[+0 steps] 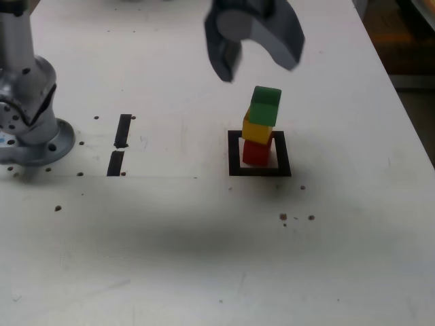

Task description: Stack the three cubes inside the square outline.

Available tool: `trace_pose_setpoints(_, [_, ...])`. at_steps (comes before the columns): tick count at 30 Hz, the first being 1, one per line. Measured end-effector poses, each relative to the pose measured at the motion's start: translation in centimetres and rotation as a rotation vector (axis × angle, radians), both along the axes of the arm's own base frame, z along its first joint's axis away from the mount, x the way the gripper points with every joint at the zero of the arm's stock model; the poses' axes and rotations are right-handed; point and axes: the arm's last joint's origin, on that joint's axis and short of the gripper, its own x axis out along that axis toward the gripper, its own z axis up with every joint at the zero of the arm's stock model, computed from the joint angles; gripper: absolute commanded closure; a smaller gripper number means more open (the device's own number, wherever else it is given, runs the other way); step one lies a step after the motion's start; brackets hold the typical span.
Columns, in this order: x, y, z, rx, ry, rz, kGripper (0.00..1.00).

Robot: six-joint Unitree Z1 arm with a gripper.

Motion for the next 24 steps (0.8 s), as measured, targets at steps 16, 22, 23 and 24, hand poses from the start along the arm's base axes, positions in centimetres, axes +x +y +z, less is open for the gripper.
trace_pose_setpoints(16, [-9.5, 3.0, -0.2, 0.044, 0.116, 0.176, 0.13])
trace_pose_setpoints(22, [-10.3, 3.4, -3.4, 0.021, 0.143, 0.205, 0.13])
trace_pose_setpoints(23, [-10.3, 3.4, -3.9, 0.016, 0.145, 0.206, 0.13])
trace_pose_setpoints(24, [-10.4, 3.4, -4.5, 0.011, 0.145, 0.208, 0.13])
